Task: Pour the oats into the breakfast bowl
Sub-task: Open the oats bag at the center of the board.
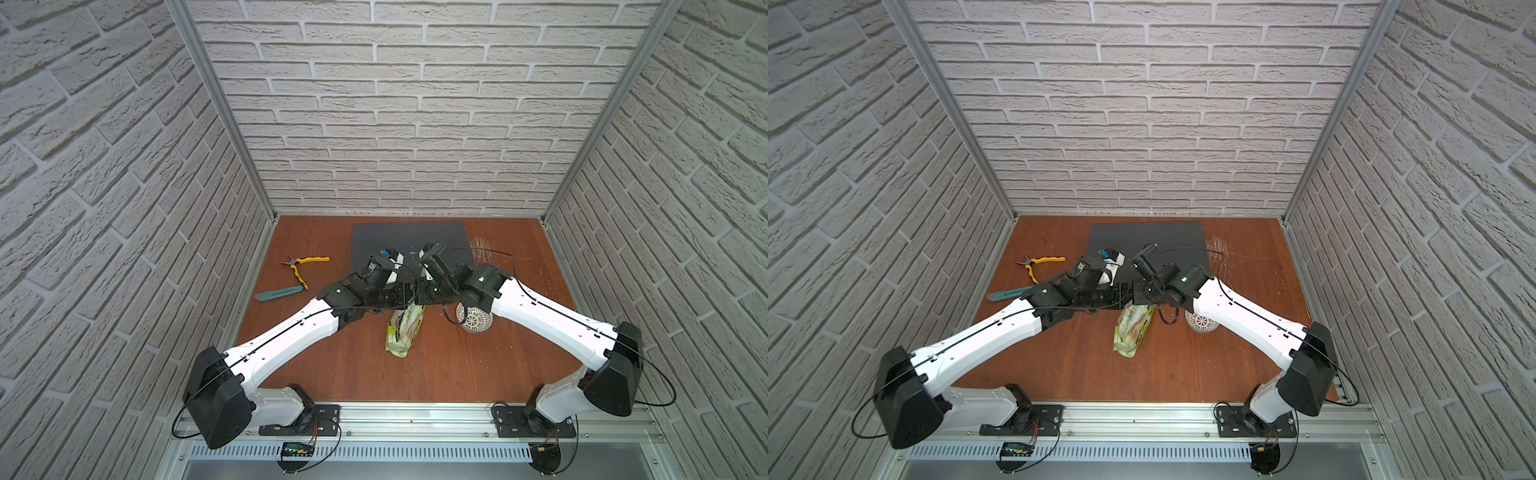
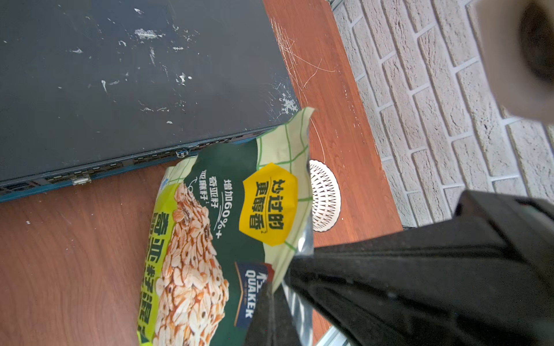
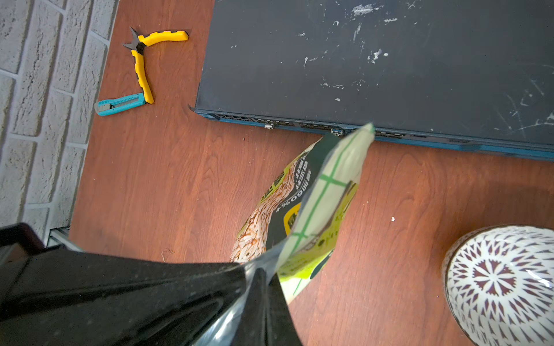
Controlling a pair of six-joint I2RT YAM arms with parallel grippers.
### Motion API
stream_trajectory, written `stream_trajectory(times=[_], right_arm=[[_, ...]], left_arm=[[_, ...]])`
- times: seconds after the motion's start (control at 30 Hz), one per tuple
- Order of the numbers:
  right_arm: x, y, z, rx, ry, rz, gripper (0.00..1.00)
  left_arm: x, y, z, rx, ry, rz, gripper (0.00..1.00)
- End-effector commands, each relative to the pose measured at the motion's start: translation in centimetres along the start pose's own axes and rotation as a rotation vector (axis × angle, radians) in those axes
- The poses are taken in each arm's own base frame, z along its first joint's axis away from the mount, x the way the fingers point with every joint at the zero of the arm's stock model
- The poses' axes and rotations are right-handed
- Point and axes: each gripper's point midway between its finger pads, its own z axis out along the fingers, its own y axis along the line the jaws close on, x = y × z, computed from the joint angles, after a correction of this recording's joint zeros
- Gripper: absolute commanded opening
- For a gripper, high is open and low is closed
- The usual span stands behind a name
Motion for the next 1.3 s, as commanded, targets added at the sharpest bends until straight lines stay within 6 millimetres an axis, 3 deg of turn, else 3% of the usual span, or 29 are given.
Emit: stream_trajectory(times=[0.0,0.3,0.5,0.57,0.7,0.8,0.87,0.97,1.07,1.27], right_arm=[[1.6,-4.2,-2.4,0.191,0.056,-0.077,0.03],[1.5,-6.5,-3.9,0.257,0.048,-0.100,0.03],[-1.7,-8.0,-4.9,0.324,-0.044,-0.176,0.03],[-3.5,-7.2,-5.0,0.309,-0.072,-0.213,0.03],[-6.1,-4.6,-3.0,0.208,-0.091,-0.258,0.03],[-6.7,-2.0,-1.5,0.097,-0.061,-0.289,0.03],[-6.5,-0.1,-0.9,0.002,-0.041,-0.298,0.04],[-5.6,0.8,-0.6,-0.077,-0.027,-0.308,0.13],[-5.4,0.4,-1.6,-0.075,-0.044,-0.311,0.36],[-3.7,-1.7,-4.4,-0.063,-0.112,-0.294,0.66]], left_arm=[[-3.1,4.4,-2.1,-0.229,-0.163,-0.025,0.00],[-3.9,5.6,-4.6,-0.319,-0.221,-0.012,0.00],[-3.5,6.3,-6.9,-0.377,-0.208,0.023,0.00],[-3.0,6.4,-7.3,-0.384,-0.189,0.029,0.00],[-1.7,6.5,-7.9,-0.376,-0.154,0.006,0.00],[-1.1,6.5,-8.2,-0.361,-0.152,-0.047,0.00],[-1.0,6.1,-8.0,-0.327,-0.154,-0.068,0.07],[-1.4,5.5,-7.6,-0.288,-0.163,-0.067,0.20],[-2.4,4.6,-6.8,-0.259,-0.153,-0.026,0.41],[-3.6,3.9,-4.9,-0.233,-0.086,0.050,0.56]])
